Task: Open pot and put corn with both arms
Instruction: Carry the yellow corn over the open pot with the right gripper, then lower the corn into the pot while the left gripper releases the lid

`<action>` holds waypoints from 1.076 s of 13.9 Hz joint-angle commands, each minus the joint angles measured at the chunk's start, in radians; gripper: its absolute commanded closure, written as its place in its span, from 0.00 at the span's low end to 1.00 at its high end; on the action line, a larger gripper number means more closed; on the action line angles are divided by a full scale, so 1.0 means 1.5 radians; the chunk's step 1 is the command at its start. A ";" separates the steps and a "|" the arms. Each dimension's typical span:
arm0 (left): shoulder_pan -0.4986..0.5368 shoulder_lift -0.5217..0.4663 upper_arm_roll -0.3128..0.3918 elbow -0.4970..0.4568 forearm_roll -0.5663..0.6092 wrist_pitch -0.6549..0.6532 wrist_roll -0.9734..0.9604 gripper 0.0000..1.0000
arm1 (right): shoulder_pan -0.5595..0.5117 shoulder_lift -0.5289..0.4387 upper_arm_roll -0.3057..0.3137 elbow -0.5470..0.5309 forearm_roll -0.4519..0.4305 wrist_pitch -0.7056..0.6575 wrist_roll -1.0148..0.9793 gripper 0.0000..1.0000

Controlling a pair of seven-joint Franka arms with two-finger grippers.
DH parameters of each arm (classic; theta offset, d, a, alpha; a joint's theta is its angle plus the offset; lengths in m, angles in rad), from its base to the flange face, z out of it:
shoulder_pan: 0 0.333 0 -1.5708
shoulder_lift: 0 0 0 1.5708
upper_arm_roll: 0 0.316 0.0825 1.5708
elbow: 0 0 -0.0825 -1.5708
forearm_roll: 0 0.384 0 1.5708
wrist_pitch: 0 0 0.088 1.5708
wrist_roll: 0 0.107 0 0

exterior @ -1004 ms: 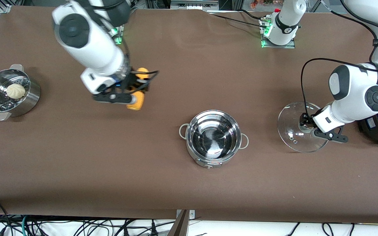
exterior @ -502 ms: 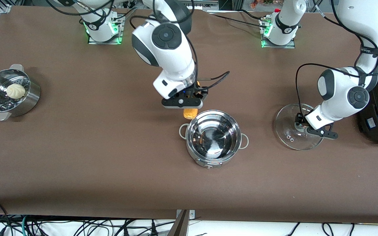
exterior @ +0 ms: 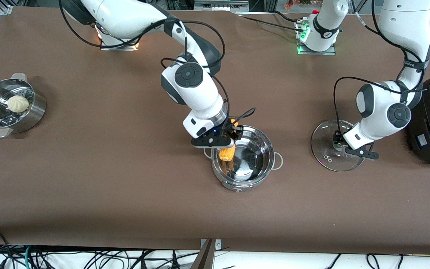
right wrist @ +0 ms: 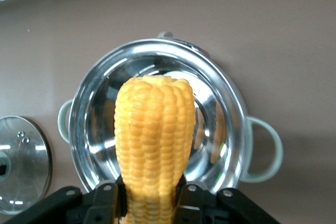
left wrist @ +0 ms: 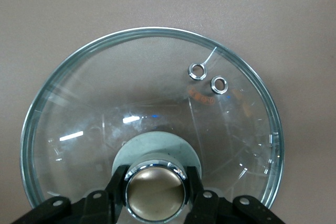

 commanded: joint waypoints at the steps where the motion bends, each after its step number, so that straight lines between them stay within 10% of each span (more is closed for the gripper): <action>1: -0.001 -0.009 0.001 -0.007 -0.014 0.008 0.014 0.42 | 0.037 0.047 -0.027 0.080 -0.012 0.001 -0.028 1.00; 4: 0.000 -0.010 0.001 -0.007 -0.015 0.007 0.010 0.00 | 0.070 0.053 -0.049 0.084 -0.012 0.010 -0.030 1.00; 15: 0.013 -0.143 0.001 -0.071 -0.009 -0.025 0.005 0.00 | 0.109 0.081 -0.086 0.083 -0.011 0.019 -0.056 1.00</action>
